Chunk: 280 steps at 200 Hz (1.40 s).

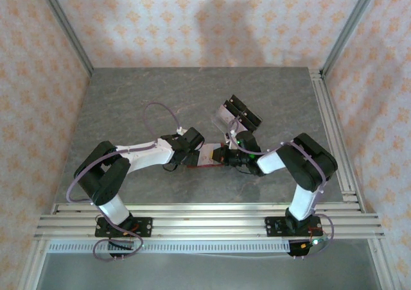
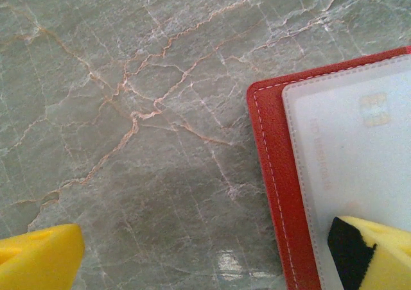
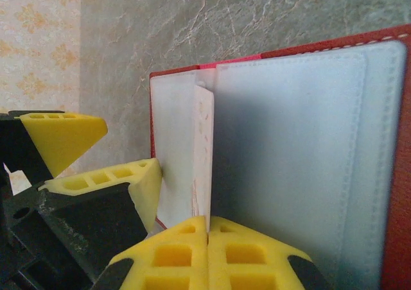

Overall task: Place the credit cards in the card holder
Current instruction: Insert the credit card into the card slot.

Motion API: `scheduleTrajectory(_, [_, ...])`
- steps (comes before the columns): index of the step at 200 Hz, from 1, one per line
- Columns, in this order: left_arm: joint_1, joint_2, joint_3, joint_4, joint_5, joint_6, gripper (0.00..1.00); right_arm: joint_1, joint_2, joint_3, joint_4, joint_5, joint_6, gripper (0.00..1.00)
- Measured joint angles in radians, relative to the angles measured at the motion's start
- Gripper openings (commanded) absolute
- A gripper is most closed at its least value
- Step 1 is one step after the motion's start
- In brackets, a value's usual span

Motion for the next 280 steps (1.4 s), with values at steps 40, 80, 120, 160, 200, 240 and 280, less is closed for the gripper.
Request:
scheduleTrajectory(40, [0.0, 0.0, 0.0, 0.0, -0.001, 0.0, 1.0, 0.006, 0.014, 0.009, 0.013, -0.005, 0.007, 0.0])
scheduleTrajectory(80, [0.0, 0.0, 0.0, 0.0, -0.001, 0.0, 1.0, 0.014, 0.042, 0.032, 0.018, -0.014, 0.015, 0.0])
scheduleTrajectory(120, [0.0, 0.0, 0.0, -0.001, -0.002, 0.0, 1.0, 0.024, 0.058, 0.051, 0.019, -0.019, 0.018, 0.0])
scheduleTrajectory(160, [0.0, 0.0, 0.0, -0.004, -0.003, 0.0, 1.0, 0.026, 0.06, 0.072, -0.011, -0.024, 0.016, 0.18])
scheduleTrajectory(200, [0.0, 0.0, 0.002, -0.011, 0.002, -0.019, 1.0, 0.035, -0.005, 0.121, -0.179, 0.001, -0.029, 0.41])
scheduleTrajectory(240, [0.036, -0.019, 0.014, -0.043, 0.045, -0.051, 1.0, 0.035, -0.097, 0.211, -0.486, 0.082, -0.126, 0.47])
scheduleTrajectory(280, [0.103, -0.086, 0.031, -0.072, 0.079, -0.08, 1.0, 0.035, -0.121, 0.318, -0.698, 0.135, -0.196, 0.33])
